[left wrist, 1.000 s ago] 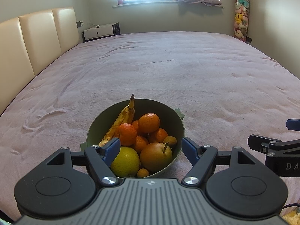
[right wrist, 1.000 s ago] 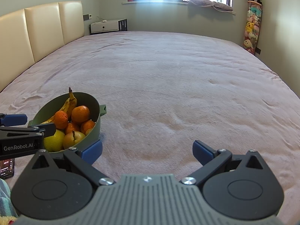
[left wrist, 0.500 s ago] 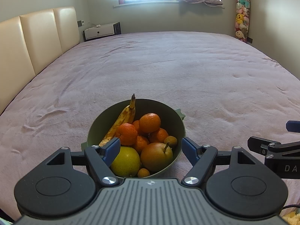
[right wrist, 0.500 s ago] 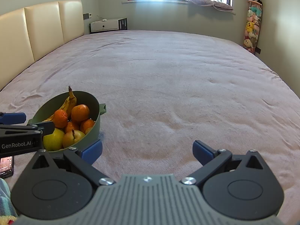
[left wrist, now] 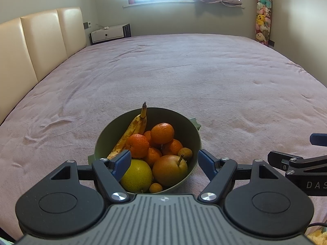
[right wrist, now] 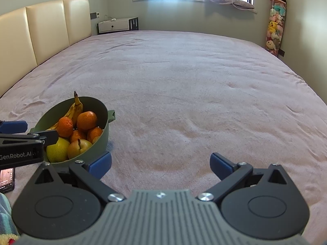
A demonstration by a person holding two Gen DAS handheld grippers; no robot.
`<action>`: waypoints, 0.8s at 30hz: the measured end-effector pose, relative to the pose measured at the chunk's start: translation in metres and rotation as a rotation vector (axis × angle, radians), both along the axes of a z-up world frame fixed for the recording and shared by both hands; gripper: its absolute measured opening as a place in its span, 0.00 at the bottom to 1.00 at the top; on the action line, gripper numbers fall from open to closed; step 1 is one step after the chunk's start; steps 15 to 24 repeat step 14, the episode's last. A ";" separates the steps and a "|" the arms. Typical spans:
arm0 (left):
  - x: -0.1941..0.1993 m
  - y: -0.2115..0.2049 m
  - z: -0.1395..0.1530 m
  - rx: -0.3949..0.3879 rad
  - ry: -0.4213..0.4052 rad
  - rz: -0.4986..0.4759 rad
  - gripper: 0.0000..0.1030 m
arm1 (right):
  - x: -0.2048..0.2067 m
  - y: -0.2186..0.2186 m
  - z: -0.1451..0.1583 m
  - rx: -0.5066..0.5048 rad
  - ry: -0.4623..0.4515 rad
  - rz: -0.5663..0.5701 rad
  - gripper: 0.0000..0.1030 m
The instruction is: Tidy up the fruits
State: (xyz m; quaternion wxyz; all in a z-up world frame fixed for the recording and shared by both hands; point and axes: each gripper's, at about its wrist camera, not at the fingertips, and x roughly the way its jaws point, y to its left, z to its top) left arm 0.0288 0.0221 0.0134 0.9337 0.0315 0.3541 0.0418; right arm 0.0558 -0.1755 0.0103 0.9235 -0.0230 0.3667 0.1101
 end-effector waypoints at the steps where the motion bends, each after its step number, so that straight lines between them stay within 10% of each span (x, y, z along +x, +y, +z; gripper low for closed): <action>1: 0.000 0.000 0.000 -0.001 -0.001 0.000 0.85 | 0.000 0.000 0.000 -0.001 0.002 0.000 0.96; 24: -0.001 0.002 0.001 -0.016 -0.008 -0.011 0.85 | 0.002 0.000 -0.001 -0.001 0.008 -0.007 0.96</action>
